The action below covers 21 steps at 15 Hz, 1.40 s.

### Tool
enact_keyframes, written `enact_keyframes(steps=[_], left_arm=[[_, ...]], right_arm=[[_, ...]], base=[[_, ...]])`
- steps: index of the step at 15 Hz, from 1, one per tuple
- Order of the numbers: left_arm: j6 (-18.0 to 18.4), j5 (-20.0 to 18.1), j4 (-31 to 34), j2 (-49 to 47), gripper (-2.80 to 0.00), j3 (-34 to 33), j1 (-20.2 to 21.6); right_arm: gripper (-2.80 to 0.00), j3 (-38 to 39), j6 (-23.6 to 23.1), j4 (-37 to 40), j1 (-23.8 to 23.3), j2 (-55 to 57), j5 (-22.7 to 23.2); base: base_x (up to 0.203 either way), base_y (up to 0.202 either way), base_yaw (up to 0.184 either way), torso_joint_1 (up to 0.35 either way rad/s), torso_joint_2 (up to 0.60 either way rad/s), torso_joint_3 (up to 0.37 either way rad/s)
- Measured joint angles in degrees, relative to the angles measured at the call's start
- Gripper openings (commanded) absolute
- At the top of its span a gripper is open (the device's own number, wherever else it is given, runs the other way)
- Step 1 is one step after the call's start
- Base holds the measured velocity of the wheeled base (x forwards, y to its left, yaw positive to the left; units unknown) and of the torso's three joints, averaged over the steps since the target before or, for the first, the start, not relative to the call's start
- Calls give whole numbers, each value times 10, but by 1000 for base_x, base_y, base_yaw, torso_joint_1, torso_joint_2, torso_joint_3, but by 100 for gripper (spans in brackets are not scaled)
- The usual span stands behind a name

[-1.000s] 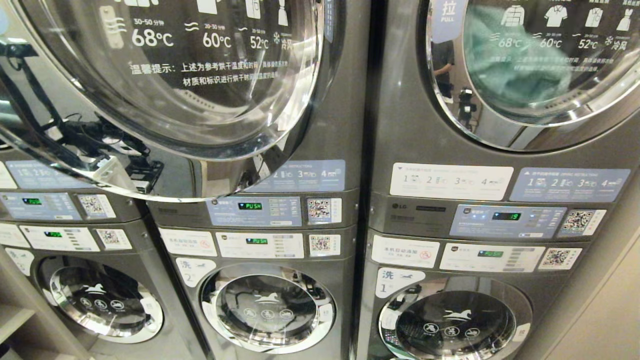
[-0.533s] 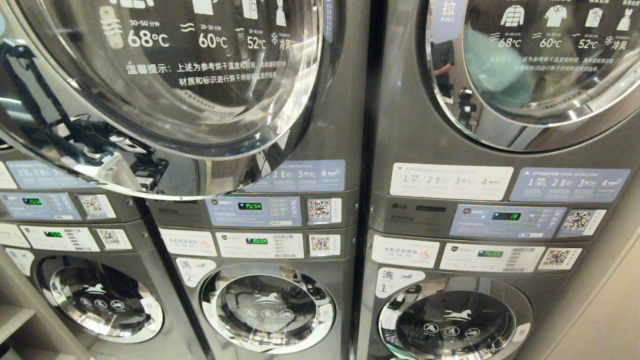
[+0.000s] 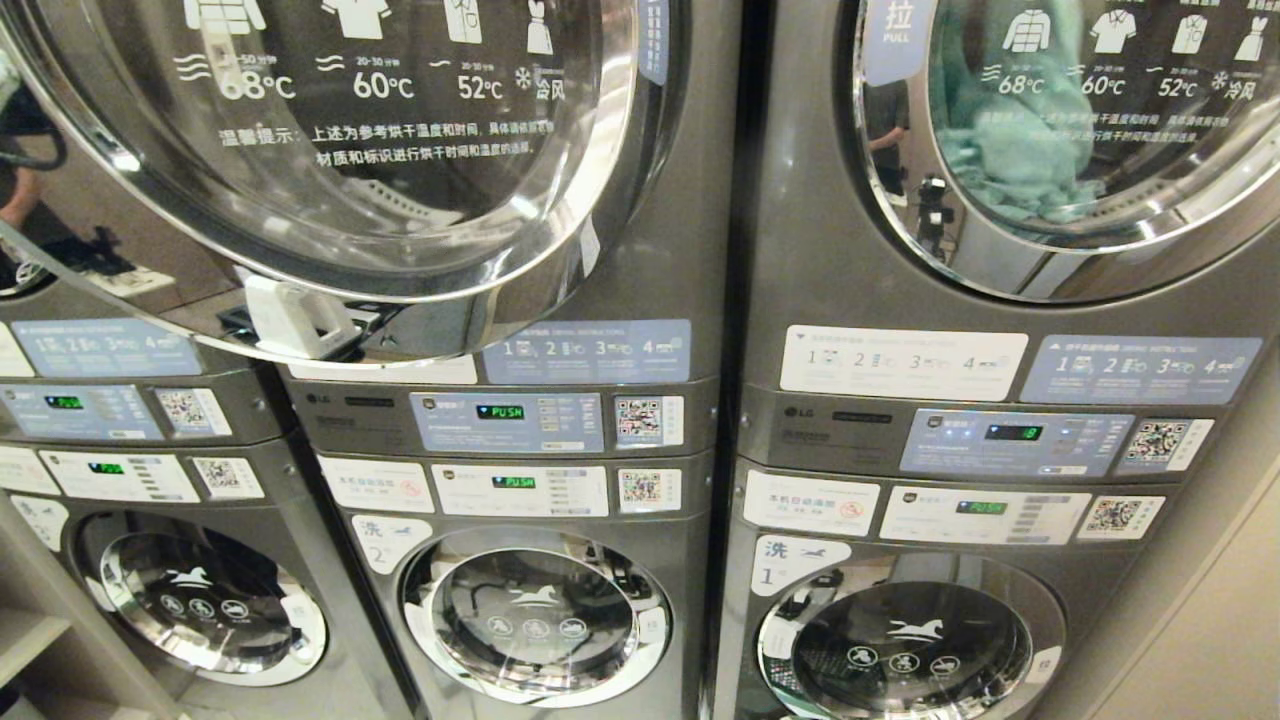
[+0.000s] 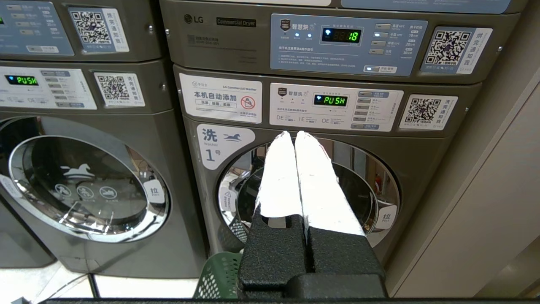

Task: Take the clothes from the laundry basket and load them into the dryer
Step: Close the dryer

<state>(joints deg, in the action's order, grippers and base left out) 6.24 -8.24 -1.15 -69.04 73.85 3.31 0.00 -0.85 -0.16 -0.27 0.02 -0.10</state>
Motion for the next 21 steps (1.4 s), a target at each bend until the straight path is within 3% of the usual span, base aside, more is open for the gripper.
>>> enact_keyframes(steps=[5,10,13,21], left_arm=[[-12,0,-55,-81,-280,5,30],[-50,13,-77,-184,-280,56,79],[-60,10,-131,-252,-280,80,96],[-137,-28,-187,-490,-280,297,85]], right_arm=[[-280,0,0,0,0,0,0],[-280,0,0,0,0,0,0],[-280,0,0,0,0,0,0],[-280,0,0,0,0,0,0]], base=[[0,0,0,0,0,0],[0,0,0,0,0,0],[0,0,0,0,0,0],[0,0,0,0,0,0]])
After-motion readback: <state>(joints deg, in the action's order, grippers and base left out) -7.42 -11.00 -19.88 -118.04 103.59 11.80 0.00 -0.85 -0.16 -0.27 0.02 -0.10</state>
